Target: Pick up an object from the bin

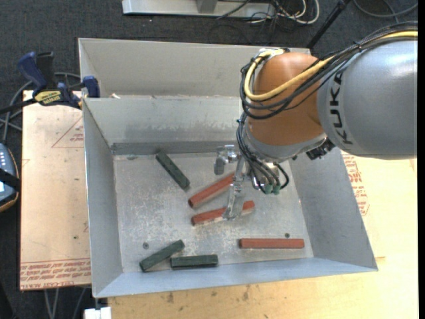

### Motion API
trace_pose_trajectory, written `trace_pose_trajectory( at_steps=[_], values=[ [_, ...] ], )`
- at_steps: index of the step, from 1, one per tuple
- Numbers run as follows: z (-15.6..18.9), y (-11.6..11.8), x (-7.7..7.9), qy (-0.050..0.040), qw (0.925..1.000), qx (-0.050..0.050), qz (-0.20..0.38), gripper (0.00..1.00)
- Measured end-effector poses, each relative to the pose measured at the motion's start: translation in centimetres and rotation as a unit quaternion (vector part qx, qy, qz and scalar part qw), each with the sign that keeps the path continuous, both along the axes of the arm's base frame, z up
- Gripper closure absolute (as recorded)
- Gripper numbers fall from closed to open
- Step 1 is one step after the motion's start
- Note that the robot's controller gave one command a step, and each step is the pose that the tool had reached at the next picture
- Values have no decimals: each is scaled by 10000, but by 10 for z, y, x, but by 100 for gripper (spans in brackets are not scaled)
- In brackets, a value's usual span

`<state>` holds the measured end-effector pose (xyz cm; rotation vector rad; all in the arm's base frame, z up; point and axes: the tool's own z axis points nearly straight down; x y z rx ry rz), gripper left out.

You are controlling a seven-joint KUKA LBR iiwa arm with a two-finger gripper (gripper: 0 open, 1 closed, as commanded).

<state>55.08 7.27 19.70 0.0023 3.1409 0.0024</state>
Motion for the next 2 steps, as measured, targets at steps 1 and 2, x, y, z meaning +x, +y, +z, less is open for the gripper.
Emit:
trace_pose_trajectory(
  at_steps=[1, 2],
  values=[
    [-130, -33, 42, 27, 10000, -2, -5, 0],
    [-122, -32, 46, -7, 10000, 6, 2, 100]
  ],
)
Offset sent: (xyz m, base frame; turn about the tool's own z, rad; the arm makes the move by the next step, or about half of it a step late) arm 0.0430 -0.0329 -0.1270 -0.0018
